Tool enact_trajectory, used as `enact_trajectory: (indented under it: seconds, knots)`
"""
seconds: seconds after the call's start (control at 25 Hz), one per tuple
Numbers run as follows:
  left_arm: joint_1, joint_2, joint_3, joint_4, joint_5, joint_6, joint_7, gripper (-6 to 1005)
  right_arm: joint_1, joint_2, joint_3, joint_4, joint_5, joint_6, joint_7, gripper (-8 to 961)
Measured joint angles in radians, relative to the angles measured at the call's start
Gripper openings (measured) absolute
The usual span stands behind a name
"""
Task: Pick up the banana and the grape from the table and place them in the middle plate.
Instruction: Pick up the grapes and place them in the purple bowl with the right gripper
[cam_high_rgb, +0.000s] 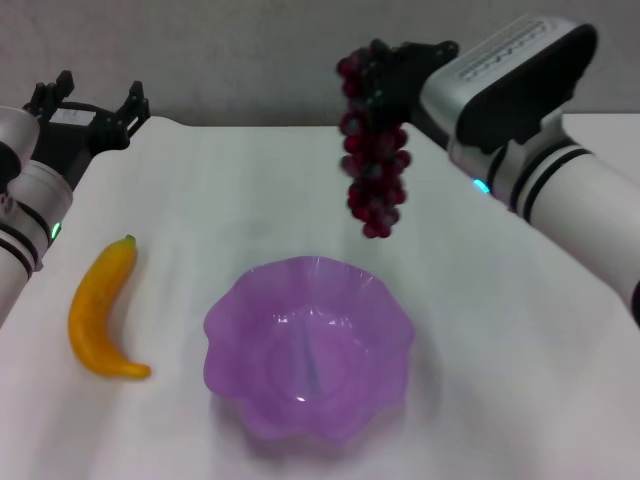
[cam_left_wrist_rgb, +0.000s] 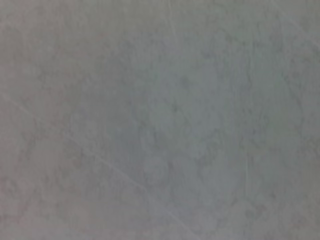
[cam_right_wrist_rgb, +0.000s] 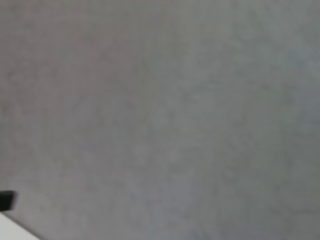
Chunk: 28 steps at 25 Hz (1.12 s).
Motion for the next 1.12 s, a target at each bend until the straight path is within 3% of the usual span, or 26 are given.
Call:
enact_trajectory:
  seconds: [0.56, 0.88, 1.12]
  knots:
    - [-0.005, 0.000, 0.000, 0.000, 0.000, 0.000, -0.001, 877, 0.051, 0.005, -0.234, -0.021, 0.072, -0.051, 0.006, 86]
    - [0.000, 0.000, 0.000, 0.000, -0.001, 0.000, -0.001, 877, -0.008, 0.000, -0.255, -0.083, 0.064, -0.015, 0.000, 83]
    - [0.000, 0.000, -0.001, 0.002, -0.001, 0.000, 0.000, 877, 0.001, 0.000, -0.244, -0.065, 0.067, 0.048, -0.001, 82]
